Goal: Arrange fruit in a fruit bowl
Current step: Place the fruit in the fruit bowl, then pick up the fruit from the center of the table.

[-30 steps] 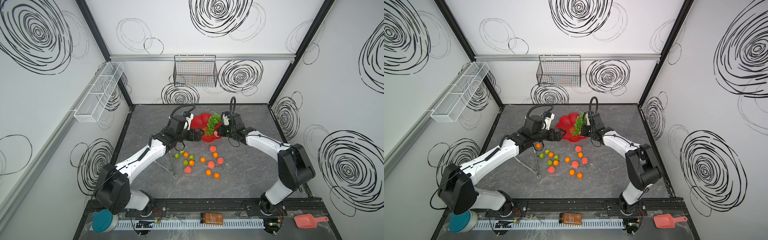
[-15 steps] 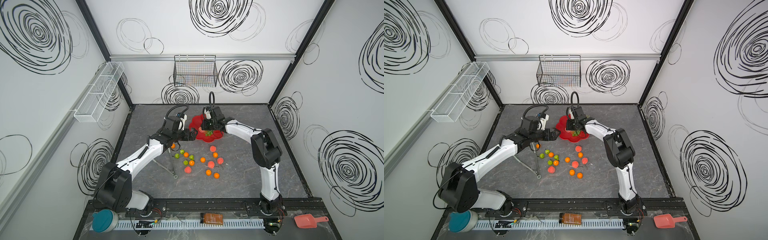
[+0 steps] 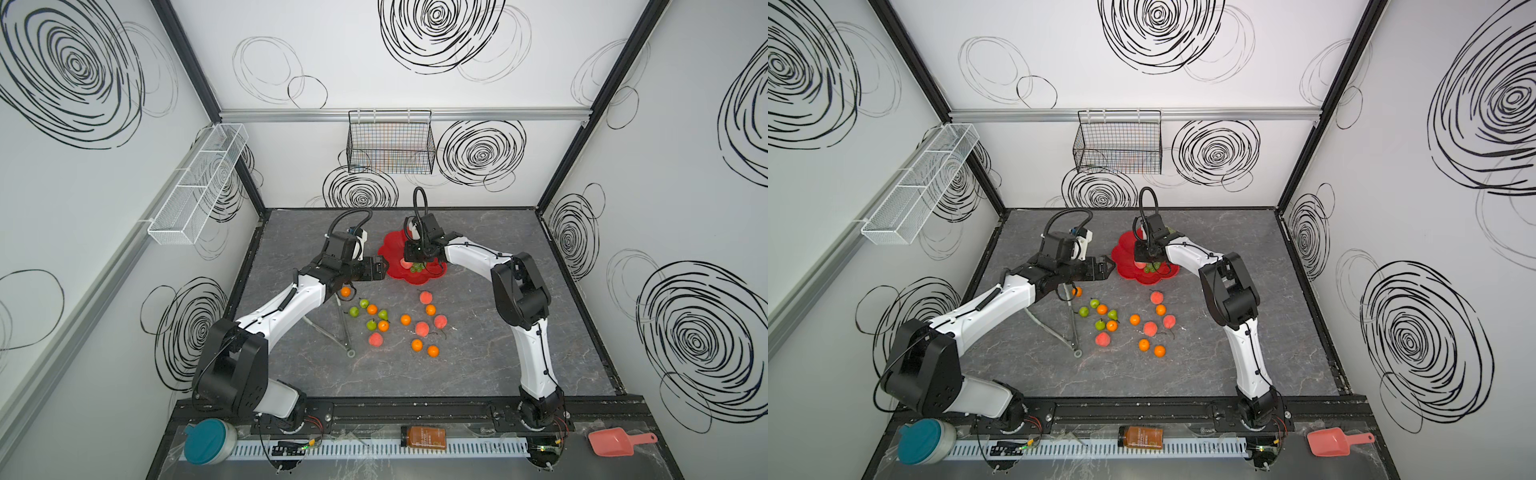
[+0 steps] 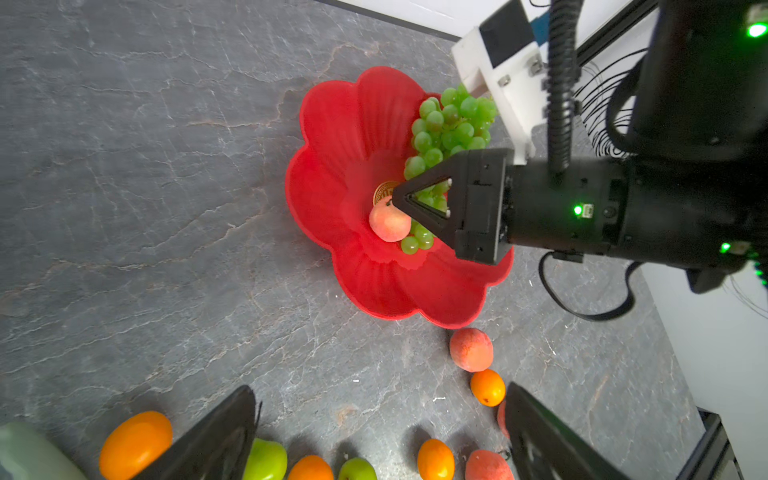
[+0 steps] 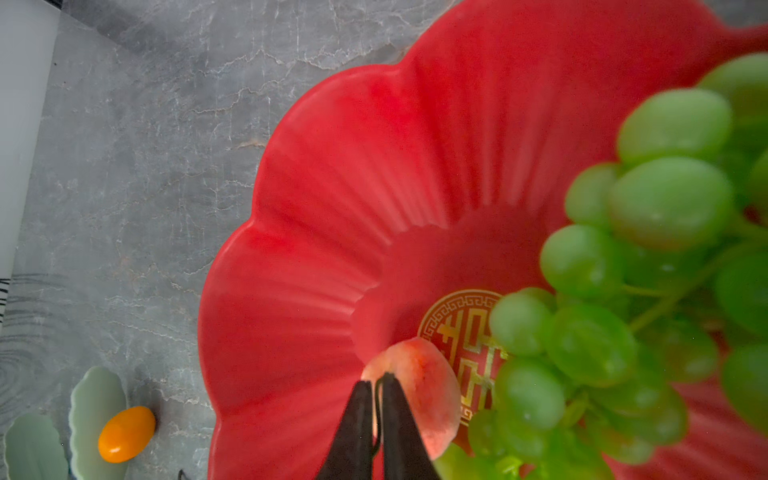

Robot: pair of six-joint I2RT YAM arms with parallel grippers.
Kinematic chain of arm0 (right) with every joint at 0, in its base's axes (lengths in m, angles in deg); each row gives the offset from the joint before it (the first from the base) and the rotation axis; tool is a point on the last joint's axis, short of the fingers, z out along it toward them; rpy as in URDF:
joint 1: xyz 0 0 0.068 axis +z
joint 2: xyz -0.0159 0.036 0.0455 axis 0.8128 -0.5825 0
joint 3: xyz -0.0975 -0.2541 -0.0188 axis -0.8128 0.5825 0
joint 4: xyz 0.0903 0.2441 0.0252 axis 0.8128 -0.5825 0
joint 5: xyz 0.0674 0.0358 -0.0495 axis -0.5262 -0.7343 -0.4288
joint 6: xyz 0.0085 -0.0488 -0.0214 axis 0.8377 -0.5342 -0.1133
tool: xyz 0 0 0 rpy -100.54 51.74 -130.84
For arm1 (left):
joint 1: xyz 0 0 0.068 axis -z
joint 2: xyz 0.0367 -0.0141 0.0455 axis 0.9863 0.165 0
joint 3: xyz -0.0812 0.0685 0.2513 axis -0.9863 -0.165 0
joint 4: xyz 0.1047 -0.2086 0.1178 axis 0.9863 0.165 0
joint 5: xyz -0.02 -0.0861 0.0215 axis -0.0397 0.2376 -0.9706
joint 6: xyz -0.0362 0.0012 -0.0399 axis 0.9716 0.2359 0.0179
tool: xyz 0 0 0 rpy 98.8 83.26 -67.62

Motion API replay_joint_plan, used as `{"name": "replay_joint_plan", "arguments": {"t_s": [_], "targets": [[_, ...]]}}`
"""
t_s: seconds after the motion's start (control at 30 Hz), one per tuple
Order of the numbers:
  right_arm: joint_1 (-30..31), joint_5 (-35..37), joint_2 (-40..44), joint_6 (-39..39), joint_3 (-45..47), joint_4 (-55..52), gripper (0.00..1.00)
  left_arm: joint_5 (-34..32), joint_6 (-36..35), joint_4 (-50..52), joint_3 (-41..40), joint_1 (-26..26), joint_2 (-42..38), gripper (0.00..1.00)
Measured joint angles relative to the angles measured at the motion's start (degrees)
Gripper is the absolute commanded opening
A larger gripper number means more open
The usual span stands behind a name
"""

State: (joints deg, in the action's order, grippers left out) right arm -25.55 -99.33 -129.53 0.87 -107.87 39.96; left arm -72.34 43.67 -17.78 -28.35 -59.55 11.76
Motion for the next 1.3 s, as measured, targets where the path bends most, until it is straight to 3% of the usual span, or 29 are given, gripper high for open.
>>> {"name": "replay_joint_plan", "arguments": {"t_s": [0.2,0.4,0.8,1.03,1.3], "targets": [[-0.33,-0.24,0.33,0.09,0.11,-0.66,0.37,-1.09,0.0,0.13,-1.01,-0.13,-2.43,0.96],[-0.9,-0.17,7.26,-0.57,5.22,-1.03,0.48,-2.49,-0.46,2.01,-4.24,1.62,-10.32,0.96],[-1.01,2.47,30.8,-1.14,27.17,0.07,0.51,-8.0,1.55,4.55,-10.29,16.61,-21.03,0.96],[0.63,4.44,37.57,-2.25,38.53,-2.03,0.52,-8.9,8.04,-1.73,-19.3,25.99,-24.98,0.96],[3.98,6.34,40.85,-3.23,45.4,-3.67,0.67,-12.22,15.26,-8.66,-27.63,35.21,-26.29,0.96]]}}
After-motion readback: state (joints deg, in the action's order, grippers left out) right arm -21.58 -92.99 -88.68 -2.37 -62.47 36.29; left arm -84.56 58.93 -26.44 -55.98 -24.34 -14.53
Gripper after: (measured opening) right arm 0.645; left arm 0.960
